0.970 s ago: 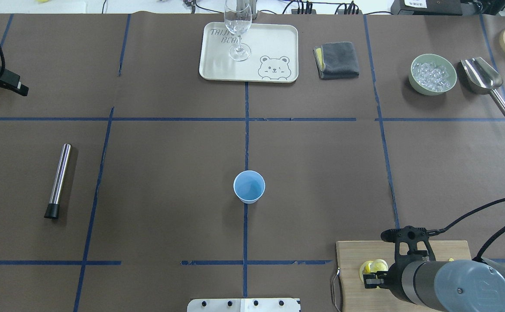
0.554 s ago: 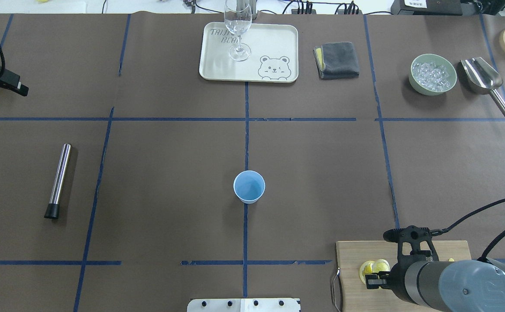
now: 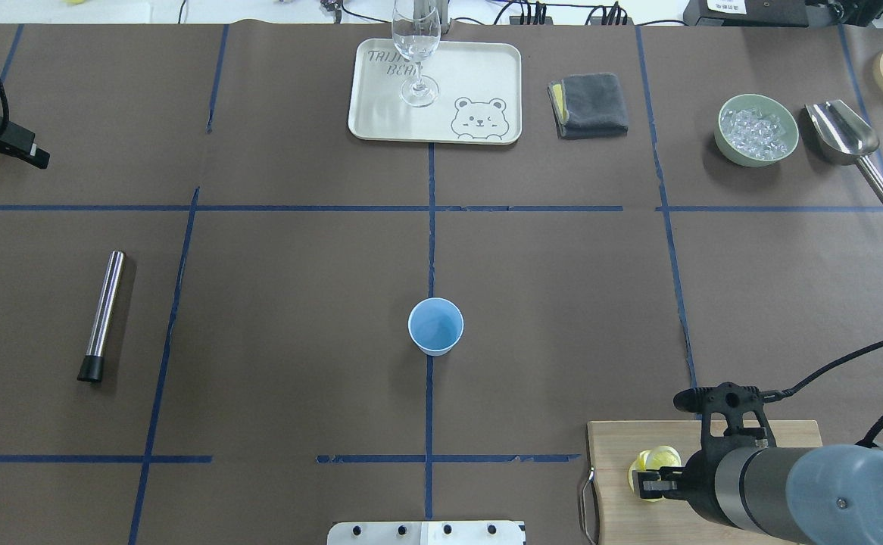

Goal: Squeeze lemon into cup
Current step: 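Lift the lemon slice and carry it over the blue cup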

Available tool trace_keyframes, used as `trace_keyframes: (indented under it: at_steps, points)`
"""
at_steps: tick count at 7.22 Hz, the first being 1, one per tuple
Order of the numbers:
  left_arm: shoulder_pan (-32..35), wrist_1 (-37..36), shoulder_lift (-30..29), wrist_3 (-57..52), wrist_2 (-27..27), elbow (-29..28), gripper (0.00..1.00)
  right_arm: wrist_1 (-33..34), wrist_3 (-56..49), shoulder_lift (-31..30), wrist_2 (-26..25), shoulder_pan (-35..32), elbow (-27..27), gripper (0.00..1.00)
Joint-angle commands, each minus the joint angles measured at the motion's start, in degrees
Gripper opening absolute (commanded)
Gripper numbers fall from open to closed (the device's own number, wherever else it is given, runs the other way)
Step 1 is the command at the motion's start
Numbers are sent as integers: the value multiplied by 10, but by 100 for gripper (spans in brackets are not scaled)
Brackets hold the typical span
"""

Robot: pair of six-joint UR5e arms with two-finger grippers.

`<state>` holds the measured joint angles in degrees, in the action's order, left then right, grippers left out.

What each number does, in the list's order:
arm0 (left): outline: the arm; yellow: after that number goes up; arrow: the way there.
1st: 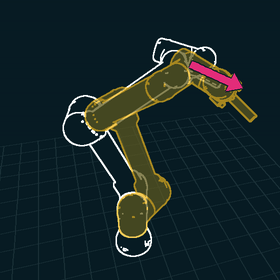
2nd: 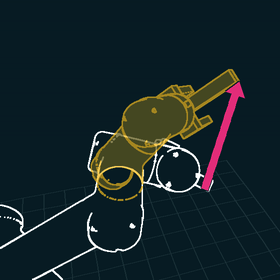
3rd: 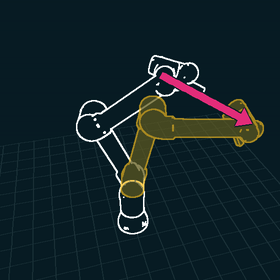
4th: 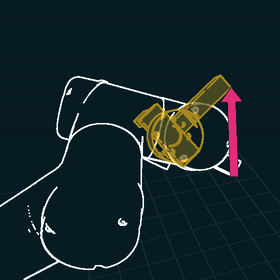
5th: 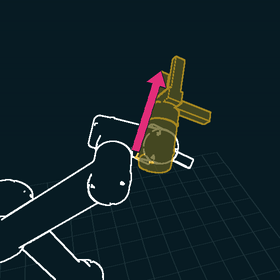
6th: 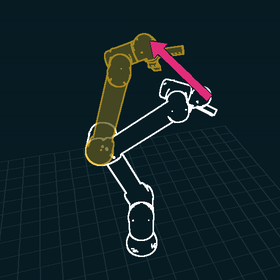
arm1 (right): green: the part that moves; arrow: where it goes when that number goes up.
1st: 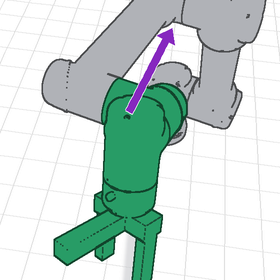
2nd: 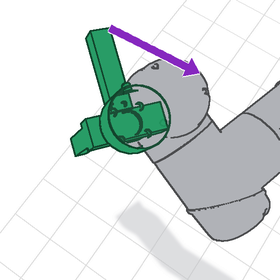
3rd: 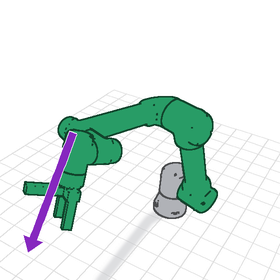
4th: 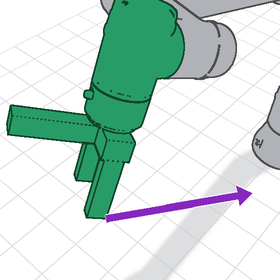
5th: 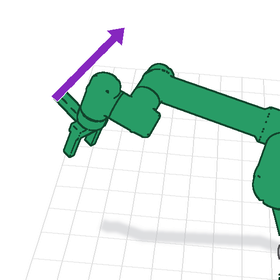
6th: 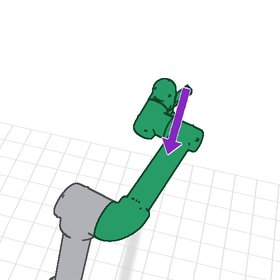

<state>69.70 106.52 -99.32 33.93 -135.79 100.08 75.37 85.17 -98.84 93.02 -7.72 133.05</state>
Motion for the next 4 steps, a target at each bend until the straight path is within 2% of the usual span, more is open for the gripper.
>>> trace_keyframes:
  at_steps: [1, 3, 4]
  points:
    - [0, 0, 0, 0, 0, -3, 100, 105, 0, 105, 63, -71, 14, 55]
    - [-1, 0, -1, 0, 0, -4, 100, 258, -3, 306, 73, -133, -43, 55]
    - [-1, 0, -2, 0, 0, -4, 100, 277, -3, 380, 82, -160, -100, 55]
